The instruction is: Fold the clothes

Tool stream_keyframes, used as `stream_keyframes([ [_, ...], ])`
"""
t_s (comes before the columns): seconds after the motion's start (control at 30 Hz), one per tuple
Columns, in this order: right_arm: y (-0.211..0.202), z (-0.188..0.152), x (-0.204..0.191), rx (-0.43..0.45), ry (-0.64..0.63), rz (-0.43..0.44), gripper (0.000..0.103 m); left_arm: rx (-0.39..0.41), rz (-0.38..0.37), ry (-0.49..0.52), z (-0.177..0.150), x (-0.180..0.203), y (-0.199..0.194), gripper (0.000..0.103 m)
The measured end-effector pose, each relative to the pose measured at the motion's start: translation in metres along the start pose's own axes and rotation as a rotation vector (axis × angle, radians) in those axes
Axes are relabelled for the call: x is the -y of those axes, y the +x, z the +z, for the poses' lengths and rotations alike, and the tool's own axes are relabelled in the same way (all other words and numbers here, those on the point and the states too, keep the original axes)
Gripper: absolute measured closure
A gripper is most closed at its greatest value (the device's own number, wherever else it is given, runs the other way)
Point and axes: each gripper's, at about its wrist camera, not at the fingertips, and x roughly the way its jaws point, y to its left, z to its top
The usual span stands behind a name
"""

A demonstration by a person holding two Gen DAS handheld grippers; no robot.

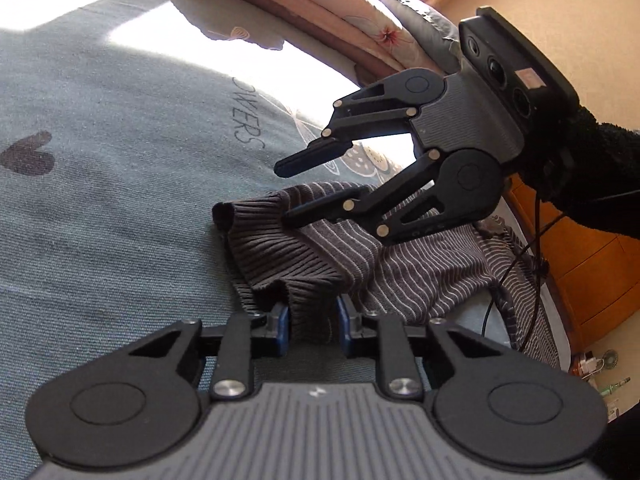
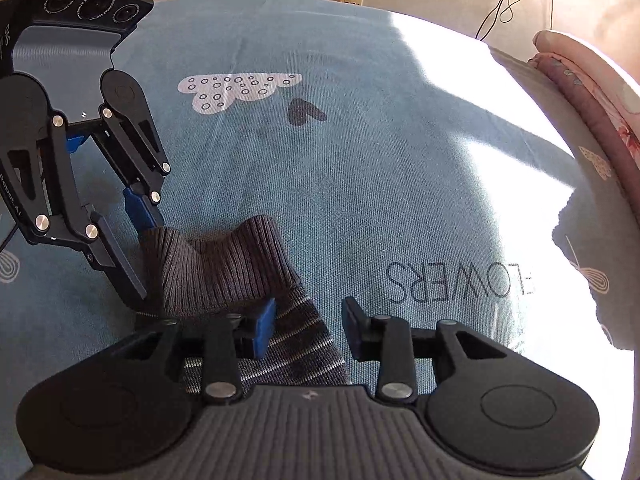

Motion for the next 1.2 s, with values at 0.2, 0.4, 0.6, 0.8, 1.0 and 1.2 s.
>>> stream_keyframes([
  [0.2,0.005,0.007,0.009,-0.025,0.018,0.056,0.098,0.045,-0.017,-0.063,0.002,-0.006,-0.014,0.103],
  [0.4,0.014,0.007,0.024,-0.012,0.115,-0.022,0.098,0.087,-0.024,-0.153,0.004,-0.027,-0.027,0.103],
  [0.6,0.018,0.002,0.021,0.007,0.143,-0.036,0.097,0.127,-0.002,-0.141,0.006,-0.029,-0.028,0.097],
  [0.8,0.018,0.002,0.018,0.007,0.131,-0.041,0.096,0.031,0.002,0.001,0.022,-0.021,-0.008,0.071],
  [1.0,0.018,0.0,0.019,0.014,0.144,-0.04,0.096,-0.086,-0.011,0.173,0.042,-0.01,0.012,0.071],
  [1.2,0.014,0.001,0.017,0.021,0.144,-0.051,0.096,-0.269,-0.106,0.146,0.047,-0.017,0.024,0.096],
])
